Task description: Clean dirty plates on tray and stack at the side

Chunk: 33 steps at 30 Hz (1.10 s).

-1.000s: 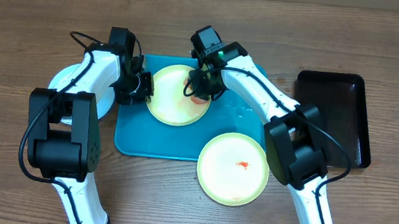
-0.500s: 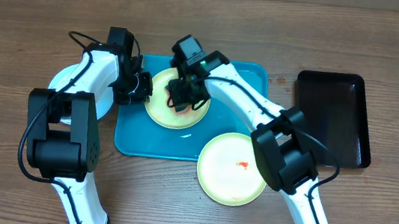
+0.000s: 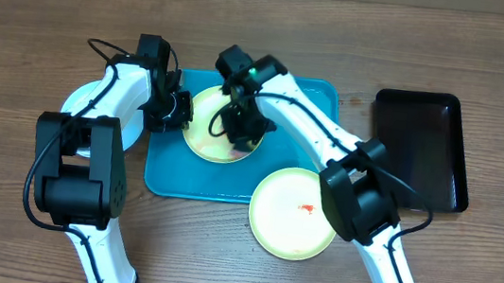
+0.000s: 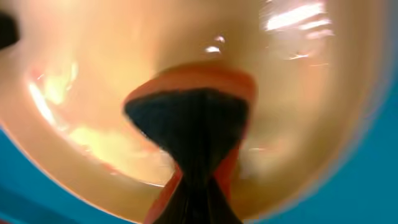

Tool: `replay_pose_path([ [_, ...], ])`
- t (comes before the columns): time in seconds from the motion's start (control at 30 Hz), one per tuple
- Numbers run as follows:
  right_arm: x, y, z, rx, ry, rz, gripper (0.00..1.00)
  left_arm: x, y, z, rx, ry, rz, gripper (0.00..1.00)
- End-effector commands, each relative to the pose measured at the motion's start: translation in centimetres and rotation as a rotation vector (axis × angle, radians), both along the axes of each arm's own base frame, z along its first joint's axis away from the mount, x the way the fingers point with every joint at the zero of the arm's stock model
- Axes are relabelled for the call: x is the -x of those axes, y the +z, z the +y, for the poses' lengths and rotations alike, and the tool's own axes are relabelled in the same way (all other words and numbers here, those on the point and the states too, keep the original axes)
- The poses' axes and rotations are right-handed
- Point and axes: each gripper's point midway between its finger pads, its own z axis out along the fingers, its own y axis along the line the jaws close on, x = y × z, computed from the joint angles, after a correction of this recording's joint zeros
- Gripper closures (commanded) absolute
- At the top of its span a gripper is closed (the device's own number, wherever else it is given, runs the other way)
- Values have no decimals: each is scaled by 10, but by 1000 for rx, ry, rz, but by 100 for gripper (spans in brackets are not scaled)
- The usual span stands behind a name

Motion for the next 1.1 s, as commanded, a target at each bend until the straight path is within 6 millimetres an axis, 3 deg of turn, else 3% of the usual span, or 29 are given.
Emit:
replay_pose_path([
  [0.0,-41,40,-22,74,-85,-175,96,-3,5,17,-98,-5,-18,96],
  [0.23,-63,110,-27,-3,-139,-272,96,-8,63,35,-207,17,-150,96],
  [0.43,-80,149,-59,-42,-293,-304,96,4,124,62,-356,59,-256,96],
  [0.73,-94,152,-98,-67,-380,-255,96,25,210,88,-658,150,-443,96],
  [0.87,-98,152,-105,-69,-394,-254,96,31,247,71,-852,151,-559,96],
  [1.07,-99,152,-108,-67,-395,-256,96,38,276,49,-1058,170,-673,96],
])
